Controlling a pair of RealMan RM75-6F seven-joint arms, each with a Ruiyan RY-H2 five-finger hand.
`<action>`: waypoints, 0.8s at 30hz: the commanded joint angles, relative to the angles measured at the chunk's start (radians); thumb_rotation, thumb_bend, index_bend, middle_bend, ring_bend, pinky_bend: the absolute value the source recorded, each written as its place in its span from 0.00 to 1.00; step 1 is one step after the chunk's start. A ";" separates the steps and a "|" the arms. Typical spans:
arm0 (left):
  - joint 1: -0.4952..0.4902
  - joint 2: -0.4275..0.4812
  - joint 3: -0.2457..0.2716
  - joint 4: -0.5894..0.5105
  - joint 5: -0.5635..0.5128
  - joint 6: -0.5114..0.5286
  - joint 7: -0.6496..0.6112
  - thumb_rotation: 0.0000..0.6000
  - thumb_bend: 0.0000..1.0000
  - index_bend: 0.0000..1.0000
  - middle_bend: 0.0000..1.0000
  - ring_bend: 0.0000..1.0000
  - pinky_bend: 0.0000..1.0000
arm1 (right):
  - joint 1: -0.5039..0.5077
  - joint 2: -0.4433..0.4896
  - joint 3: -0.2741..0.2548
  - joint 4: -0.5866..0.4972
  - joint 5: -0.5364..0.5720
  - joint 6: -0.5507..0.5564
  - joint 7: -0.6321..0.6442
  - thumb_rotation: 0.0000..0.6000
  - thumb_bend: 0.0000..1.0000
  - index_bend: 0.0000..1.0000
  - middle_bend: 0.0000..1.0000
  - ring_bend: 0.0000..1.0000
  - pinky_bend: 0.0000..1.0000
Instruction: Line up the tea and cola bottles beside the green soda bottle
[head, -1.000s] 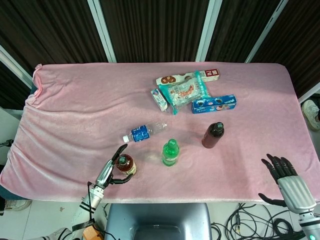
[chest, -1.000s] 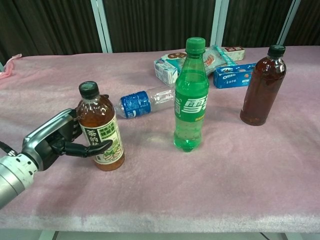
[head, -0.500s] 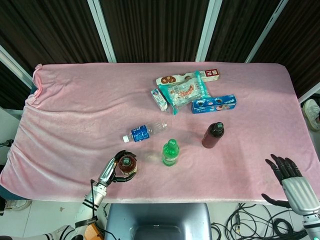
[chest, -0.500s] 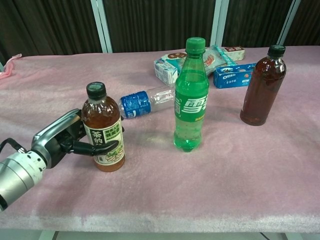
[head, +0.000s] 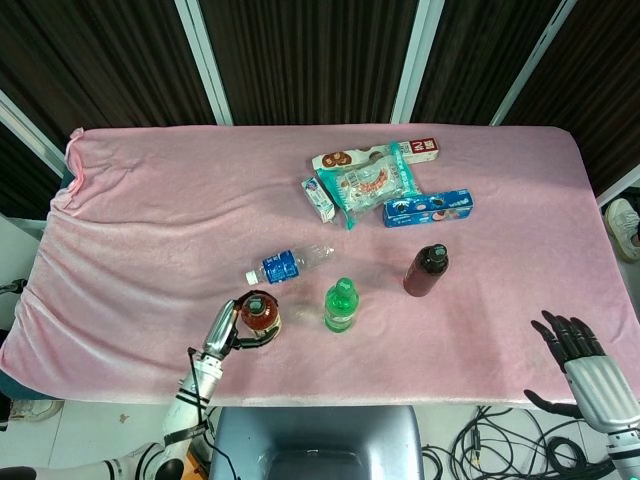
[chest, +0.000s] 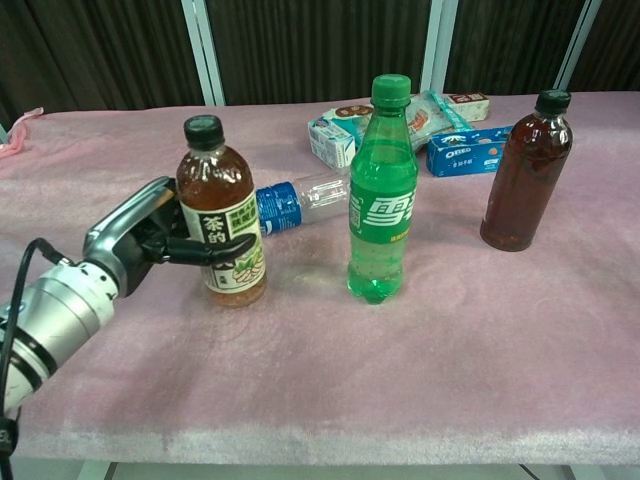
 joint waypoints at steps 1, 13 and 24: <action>-0.036 -0.046 -0.042 -0.019 -0.031 -0.008 0.077 1.00 0.58 0.78 0.84 0.57 0.42 | 0.001 0.000 0.000 0.000 0.002 -0.004 0.000 1.00 0.30 0.00 0.00 0.00 0.10; -0.122 -0.182 -0.102 0.071 -0.096 -0.041 0.231 1.00 0.58 0.78 0.83 0.57 0.42 | 0.001 0.011 -0.012 0.005 -0.014 -0.004 0.026 1.00 0.30 0.00 0.00 0.00 0.10; -0.135 -0.206 -0.102 0.124 -0.114 -0.061 0.229 1.00 0.57 0.78 0.82 0.56 0.40 | -0.002 0.017 -0.016 0.014 -0.025 0.010 0.051 1.00 0.30 0.00 0.00 0.00 0.10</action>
